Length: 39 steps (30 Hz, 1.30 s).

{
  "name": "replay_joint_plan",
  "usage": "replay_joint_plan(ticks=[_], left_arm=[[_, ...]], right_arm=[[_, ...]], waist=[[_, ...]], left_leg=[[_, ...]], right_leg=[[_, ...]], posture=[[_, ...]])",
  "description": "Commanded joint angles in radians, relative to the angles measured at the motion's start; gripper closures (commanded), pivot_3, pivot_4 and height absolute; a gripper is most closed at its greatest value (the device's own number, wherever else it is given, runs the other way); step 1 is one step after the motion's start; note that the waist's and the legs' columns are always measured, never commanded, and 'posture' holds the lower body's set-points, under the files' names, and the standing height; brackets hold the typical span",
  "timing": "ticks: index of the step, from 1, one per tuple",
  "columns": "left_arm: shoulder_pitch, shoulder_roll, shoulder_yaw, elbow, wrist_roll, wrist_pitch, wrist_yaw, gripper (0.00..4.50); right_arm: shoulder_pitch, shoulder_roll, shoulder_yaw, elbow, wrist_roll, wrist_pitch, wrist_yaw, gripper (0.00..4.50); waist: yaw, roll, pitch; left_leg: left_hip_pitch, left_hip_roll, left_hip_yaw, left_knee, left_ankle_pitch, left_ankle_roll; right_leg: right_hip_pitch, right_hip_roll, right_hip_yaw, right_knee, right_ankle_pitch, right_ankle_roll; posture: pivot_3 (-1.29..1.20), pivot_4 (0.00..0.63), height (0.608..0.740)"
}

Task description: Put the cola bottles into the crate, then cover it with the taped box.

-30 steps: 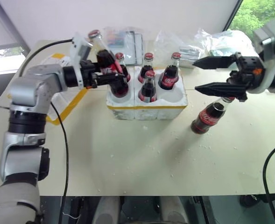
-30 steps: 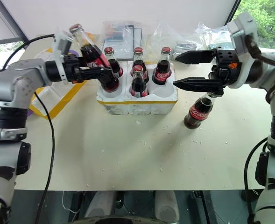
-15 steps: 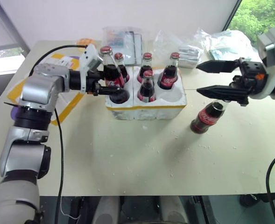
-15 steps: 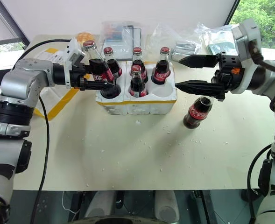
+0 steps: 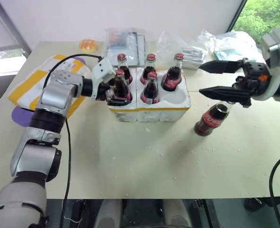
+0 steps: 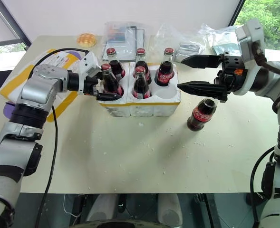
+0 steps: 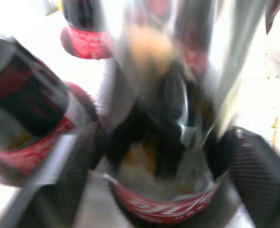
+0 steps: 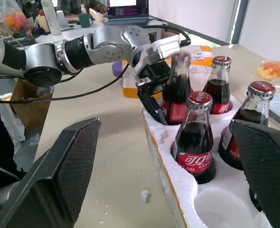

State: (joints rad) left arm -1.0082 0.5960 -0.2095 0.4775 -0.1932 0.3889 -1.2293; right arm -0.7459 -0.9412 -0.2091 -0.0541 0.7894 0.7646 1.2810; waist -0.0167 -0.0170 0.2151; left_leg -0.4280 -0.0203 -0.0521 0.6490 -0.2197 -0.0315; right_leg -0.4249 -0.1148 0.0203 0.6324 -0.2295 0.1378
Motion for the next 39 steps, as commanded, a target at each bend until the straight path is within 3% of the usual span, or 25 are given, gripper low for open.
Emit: replay_joint_plan(ticks=[1,7,13,17,20,24,32,36,39], left_arm=[[0.019,0.020,0.039,-0.052,-0.019,0.022,-0.016,0.05],[0.058,0.088,0.143,-0.210,-0.129,0.147,-0.045,0.05],[0.094,0.275,0.316,-0.482,-0.401,0.463,-0.130,0.05],[0.164,0.377,0.362,-0.603,-0.531,0.569,-0.186,0.05],[0.214,0.368,0.354,-0.657,-0.550,0.570,-0.147,0.05],[0.254,0.331,0.329,-0.668,-0.545,0.532,-0.114,0.05],[0.266,0.306,0.262,-0.658,-0.498,0.446,-0.102,0.05],[0.255,0.289,0.256,-0.643,-0.505,0.448,-0.083,0.05],[0.254,0.272,0.262,-0.661,-0.522,0.458,-0.059,0.05]], right_arm=[[0.001,-0.001,-0.022,-0.023,0.010,-0.013,-0.007,0.00],[0.011,-0.023,-0.038,-0.017,0.000,-0.022,-0.017,0.00],[0.046,-0.099,-0.111,-0.008,0.009,-0.010,-0.026,0.00],[0.117,-0.126,-0.189,-0.038,0.021,0.006,-0.065,0.00],[0.214,-0.138,-0.256,-0.080,0.002,0.003,-0.095,0.00],[0.375,-0.131,-0.459,-0.164,0.092,0.118,-0.161,0.00],[0.750,-0.020,-0.836,-0.349,0.242,0.315,-0.251,0.00],[0.878,0.094,-0.815,-0.454,0.174,0.226,-0.334,0.00],[0.927,0.238,-0.703,-0.502,0.107,0.109,-0.416,0.00]], waist=[[0.000,0.000,0.000],[-0.003,0.000,0.000],[-0.003,0.000,0.000],[-0.002,0.001,0.000],[0.004,0.000,0.000],[0.006,0.000,0.000],[0.002,0.000,-0.001],[0.002,-0.002,-0.002],[0.002,-0.005,-0.004]], left_leg=[[0.000,0.000,0.000,0.000,0.000,0.000],[0.000,0.000,0.000,0.000,0.000,0.000],[0.000,0.000,-0.001,0.000,0.000,0.000],[0.002,0.000,0.000,-0.001,0.000,0.000],[0.003,0.000,-0.001,0.000,0.000,0.000],[0.002,0.000,0.000,0.002,0.000,0.000],[0.004,0.001,-0.001,0.000,0.000,0.000],[0.005,0.001,-0.001,0.000,0.000,0.000],[0.007,0.001,-0.001,0.000,0.000,0.000]], right_leg=[[0.000,0.000,0.000,0.000,0.000,0.000],[0.000,0.000,0.000,0.000,0.000,0.000],[0.000,0.000,0.000,0.000,0.000,0.000],[0.002,0.000,0.000,0.000,0.000,0.000],[0.004,0.000,0.000,-0.001,0.000,0.000],[0.004,0.000,0.000,-0.001,0.000,0.000],[0.006,0.001,0.000,-0.002,0.000,0.000],[0.007,0.001,0.000,-0.002,-0.001,-0.001],[0.009,0.001,0.000,-0.003,-0.002,-0.003]], posture=[[0.00,0.150,0.737],[0.00,0.150,0.737],[0.00,0.150,0.737],[0.00,0.150,0.737],[0.00,0.150,0.737],[0.00,0.150,0.737],[0.00,0.150,0.737],[0.00,0.150,0.737],[0.00,0.150,0.737]])
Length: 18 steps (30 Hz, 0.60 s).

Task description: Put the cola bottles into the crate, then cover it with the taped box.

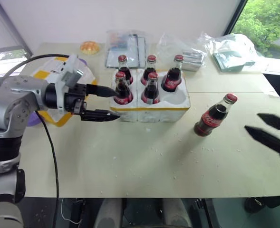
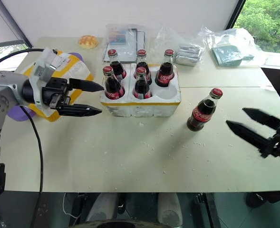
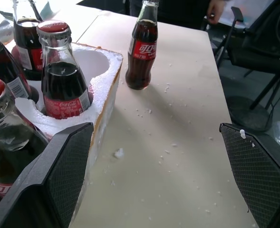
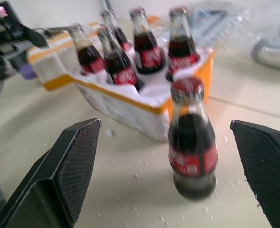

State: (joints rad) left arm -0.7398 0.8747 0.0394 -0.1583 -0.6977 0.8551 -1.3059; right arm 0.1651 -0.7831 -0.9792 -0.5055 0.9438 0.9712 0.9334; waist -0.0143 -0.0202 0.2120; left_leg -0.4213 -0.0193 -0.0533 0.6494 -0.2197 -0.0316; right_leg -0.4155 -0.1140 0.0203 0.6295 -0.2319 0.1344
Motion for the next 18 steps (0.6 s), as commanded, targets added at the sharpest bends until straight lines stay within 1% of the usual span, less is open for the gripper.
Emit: replay_joint_plan(ticks=[1,4,7,9,14,18], left_arm=[[-0.011,-0.011,0.014,-0.032,-0.016,-0.009,0.026,0.05],[0.001,-0.013,0.018,-0.047,-0.015,-0.009,0.044,0.05],[0.008,-0.010,0.025,-0.065,-0.024,-0.001,0.063,0.05],[0.011,-0.008,0.028,-0.073,-0.030,0.003,0.072,0.05],[0.023,-0.003,0.038,-0.096,-0.045,0.014,0.100,0.05],[0.029,-0.004,0.039,-0.114,-0.056,0.020,0.127,0.05]], right_arm=[[0.011,0.120,0.105,-0.049,-0.067,-0.128,-0.103,0.00],[0.022,0.177,0.189,-0.041,-0.123,-0.207,-0.138,0.00],[0.035,0.191,0.263,-0.017,-0.166,-0.268,-0.139,0.00],[0.035,0.191,0.289,-0.002,-0.172,-0.294,-0.141,0.00],[-0.017,0.183,0.365,0.074,-0.191,-0.340,-0.153,0.00],[-0.103,0.173,0.434,0.173,-0.221,-0.366,-0.160,0.00]], waist=[[-0.001,-0.002,-0.001],[-0.001,-0.001,-0.001],[0.001,-0.001,-0.001],[0.001,-0.001,-0.001],[0.000,-0.001,-0.001],[-0.001,-0.001,-0.001]], left_leg=[[0.001,0.000,0.000,0.000,0.000,0.000],[0.001,0.000,0.000,0.000,0.000,0.000],[0.002,0.000,0.000,0.000,0.000,0.000],[0.002,0.000,0.000,0.000,0.000,0.000],[0.002,0.000,0.000,0.000,0.000,0.000],[0.003,0.000,0.000,0.000,0.000,0.000]], right_leg=[[0.001,0.000,0.000,0.000,0.000,0.000],[0.001,0.000,0.000,-0.001,0.000,0.000],[0.002,0.000,0.000,-0.001,0.000,0.000],[0.002,0.000,0.000,-0.001,0.000,0.000],[0.002,0.000,0.000,-0.001,0.000,-0.001],[0.003,0.000,0.000,-0.001,0.000,-0.001]], posture=[[0.00,0.150,0.737],[0.00,0.150,0.737],[0.00,0.150,0.737],[0.00,0.150,0.737],[0.00,0.150,0.737],[0.00,0.150,0.737]])
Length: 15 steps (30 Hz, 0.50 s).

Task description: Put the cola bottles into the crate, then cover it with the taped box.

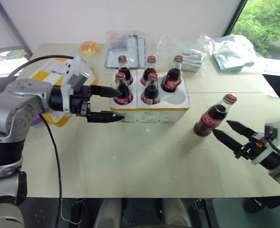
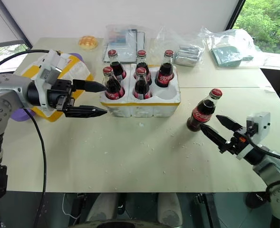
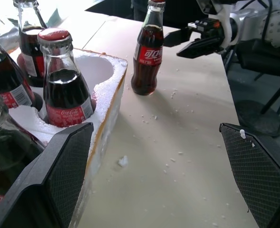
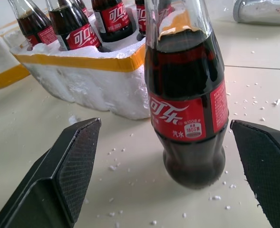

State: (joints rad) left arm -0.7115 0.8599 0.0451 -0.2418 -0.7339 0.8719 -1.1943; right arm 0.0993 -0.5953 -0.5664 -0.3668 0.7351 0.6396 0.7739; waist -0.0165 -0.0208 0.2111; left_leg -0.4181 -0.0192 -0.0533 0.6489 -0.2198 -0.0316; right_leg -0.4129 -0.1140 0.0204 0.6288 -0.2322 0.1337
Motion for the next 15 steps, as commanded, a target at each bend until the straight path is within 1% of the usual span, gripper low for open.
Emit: replay_joint_plan(ticks=[1,9,15], left_arm=[[0.001,0.012,0.034,-0.033,-0.021,0.004,0.020,0.05],[0.006,0.025,0.047,-0.046,-0.039,0.015,0.044,0.05],[0.012,0.027,0.049,-0.059,-0.054,0.019,0.059,0.05]], right_arm=[[-0.054,-0.015,0.035,0.050,-0.017,-0.041,0.001,0.00],[-0.155,0.001,0.134,0.134,-0.045,-0.081,-0.005,0.00],[-0.214,0.005,0.185,0.208,-0.074,-0.111,-0.003,0.00]], waist=[[0.002,0.000,0.000],[0.000,0.000,0.000],[0.000,0.000,0.000]], left_leg=[[0.000,0.000,0.000,0.000,0.000,0.000],[0.000,0.000,0.000,0.000,0.000,0.000],[0.001,0.000,0.000,-0.001,0.000,0.000]], right_leg=[[0.000,0.000,0.000,0.000,0.000,0.000],[0.000,0.000,0.000,0.000,0.000,0.000],[0.000,0.000,0.000,0.000,0.000,0.000]], posture=[[0.00,0.150,0.737],[0.00,0.150,0.737],[0.00,0.150,0.737]])
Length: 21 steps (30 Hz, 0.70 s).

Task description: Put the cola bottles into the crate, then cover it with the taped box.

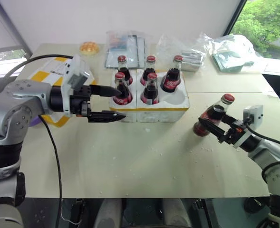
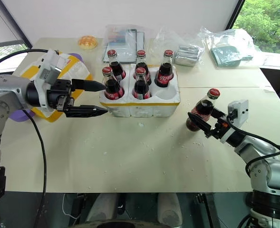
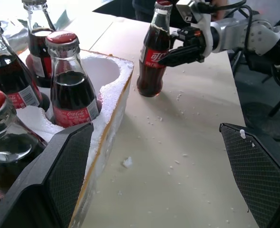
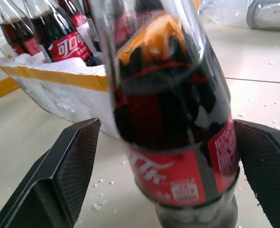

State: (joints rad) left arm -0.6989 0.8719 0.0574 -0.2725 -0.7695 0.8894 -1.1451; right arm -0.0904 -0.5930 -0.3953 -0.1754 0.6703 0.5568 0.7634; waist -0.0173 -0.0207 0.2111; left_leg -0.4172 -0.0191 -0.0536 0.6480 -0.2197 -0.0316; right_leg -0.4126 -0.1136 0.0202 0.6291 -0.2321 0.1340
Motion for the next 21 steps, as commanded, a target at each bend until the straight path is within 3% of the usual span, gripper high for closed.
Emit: replay_joint_plan(ticks=[1,3,6,8,15,21], left_arm=[[-0.001,0.015,0.036,-0.030,-0.021,0.002,0.012,0.05],[-0.004,0.013,0.033,-0.032,-0.026,0.003,0.017,0.05],[-0.007,0.013,0.032,-0.037,-0.032,0.005,0.021,0.00],[-0.009,0.013,0.031,-0.038,-0.036,0.006,0.023,0.00],[-0.010,0.013,0.027,-0.047,-0.062,0.020,0.019,0.00],[-0.011,0.005,0.019,-0.056,-0.064,0.018,0.029,0.00]], right_arm=[[-0.036,0.004,0.021,0.032,-0.016,-0.034,0.006,0.00],[-0.056,0.004,0.035,0.061,-0.030,-0.045,0.001,0.00],[-0.064,0.004,0.034,0.069,-0.027,-0.052,0.002,0.80],[-0.063,0.002,0.027,0.056,-0.015,-0.045,0.000,1.59],[-0.089,-0.048,-0.040,-0.004,0.061,0.002,0.006,1.59],[-0.285,-0.125,-0.059,0.007,0.160,0.066,0.011,1.59]], waist=[[0.001,0.000,0.000],[0.000,0.000,0.000],[0.001,0.000,0.000],[0.002,0.000,0.000],[0.001,0.001,0.001],[-0.004,0.004,0.003]], left_leg=[[0.000,0.000,0.000,0.000,0.000,0.000],[0.000,0.000,0.000,0.000,0.000,0.000],[0.000,0.000,0.000,0.000,0.000,0.000],[0.000,0.000,0.000,0.000,0.000,0.000],[0.000,0.000,0.000,0.000,0.000,0.000],[0.000,0.000,0.001,0.000,0.000,0.000]], right_leg=[[0.000,0.000,0.000,0.000,0.000,0.000],[0.000,0.000,0.000,0.000,0.000,0.000],[0.000,0.000,0.000,0.000,0.000,0.000],[0.000,0.000,0.000,0.000,0.000,0.001],[0.000,0.000,0.000,0.000,0.000,0.000],[-0.001,0.000,0.001,0.000,0.000,0.000]], posture=[[0.00,0.150,0.737],[0.00,0.150,0.737],[0.00,0.150,0.737],[0.00,0.150,0.737],[0.00,0.150,0.737],[0.00,0.150,0.737]])
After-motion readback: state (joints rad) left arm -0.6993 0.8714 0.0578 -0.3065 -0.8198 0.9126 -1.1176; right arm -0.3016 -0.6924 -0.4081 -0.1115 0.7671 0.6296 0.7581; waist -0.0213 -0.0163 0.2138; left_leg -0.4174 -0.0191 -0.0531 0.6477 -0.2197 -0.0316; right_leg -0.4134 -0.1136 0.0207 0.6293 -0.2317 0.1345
